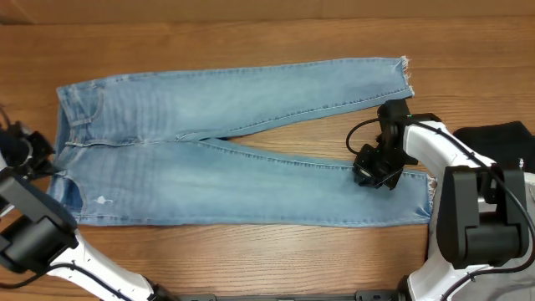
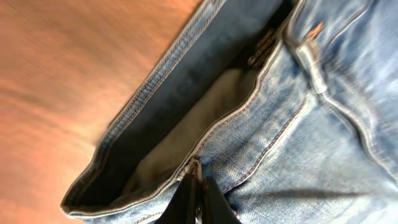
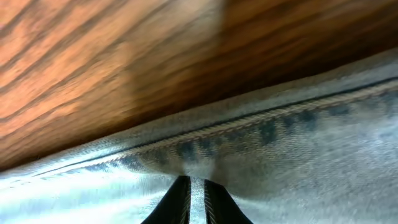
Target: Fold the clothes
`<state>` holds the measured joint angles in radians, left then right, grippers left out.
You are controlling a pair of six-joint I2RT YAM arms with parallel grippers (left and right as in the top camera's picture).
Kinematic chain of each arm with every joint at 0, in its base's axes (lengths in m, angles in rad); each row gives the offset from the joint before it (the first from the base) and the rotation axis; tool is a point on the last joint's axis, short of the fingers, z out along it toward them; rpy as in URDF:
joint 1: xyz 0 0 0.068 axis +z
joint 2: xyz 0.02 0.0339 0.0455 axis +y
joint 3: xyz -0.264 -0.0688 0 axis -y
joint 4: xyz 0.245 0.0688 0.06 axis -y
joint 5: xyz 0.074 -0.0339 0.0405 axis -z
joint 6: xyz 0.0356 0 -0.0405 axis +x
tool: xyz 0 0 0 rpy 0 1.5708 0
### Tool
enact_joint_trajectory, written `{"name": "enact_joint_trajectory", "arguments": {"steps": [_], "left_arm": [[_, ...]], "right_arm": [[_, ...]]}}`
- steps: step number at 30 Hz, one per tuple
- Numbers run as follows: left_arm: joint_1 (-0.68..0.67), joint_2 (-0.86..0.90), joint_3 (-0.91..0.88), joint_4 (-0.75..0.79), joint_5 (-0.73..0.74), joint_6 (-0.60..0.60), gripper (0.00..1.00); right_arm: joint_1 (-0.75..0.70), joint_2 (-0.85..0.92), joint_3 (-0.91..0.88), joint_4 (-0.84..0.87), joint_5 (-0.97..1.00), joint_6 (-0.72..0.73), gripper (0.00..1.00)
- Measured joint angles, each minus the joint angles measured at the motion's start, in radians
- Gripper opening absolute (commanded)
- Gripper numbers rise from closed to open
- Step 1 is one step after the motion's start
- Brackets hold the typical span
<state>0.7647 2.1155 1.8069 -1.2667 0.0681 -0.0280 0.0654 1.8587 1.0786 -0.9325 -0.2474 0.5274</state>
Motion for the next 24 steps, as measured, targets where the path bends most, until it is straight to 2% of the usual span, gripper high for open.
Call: {"name": "enact_joint_trajectory", "arguments": {"steps": [5,7,8,10,11,17,20,24], "left_arm": [[0.054,-0.01,0.006,-0.059,-0.019,-0.055,0.05],[0.06,-0.01,0.006,-0.079,-0.038,-0.079,0.35],[0.063,-0.01,0.006,-0.096,-0.069,-0.091,0.41],[0.079,-0.01,0.011,-0.097,-0.107,-0.109,0.66],[0.089,-0.011,0.013,-0.098,-0.122,-0.113,0.7],[0.106,-0.013,0.014,-0.051,-0.153,-0.127,0.68],[0.095,-0.017,-0.011,-0.01,-0.129,-0.123,0.7],[0.066,-0.026,-0.176,0.092,-0.077,-0.095,0.72]], "right_arm": [[0.009,0.001,0.0,0.009,-0.015,0.001,0.13],[0.009,0.001,0.0,0.009,-0.016,0.0,0.13],[0.009,0.001,0.0,0.009,-0.016,0.001,0.13],[0.008,0.001,0.0,0.009,-0.015,0.001,0.13],[0.008,0.002,0.0,0.009,-0.015,0.001,0.13],[0.008,0.002,0.0,0.009,-0.014,0.001,0.13],[0.008,0.001,0.0,0.009,-0.014,0.001,0.13],[0.008,0.001,0.0,0.009,-0.014,0.001,0.13]]}}
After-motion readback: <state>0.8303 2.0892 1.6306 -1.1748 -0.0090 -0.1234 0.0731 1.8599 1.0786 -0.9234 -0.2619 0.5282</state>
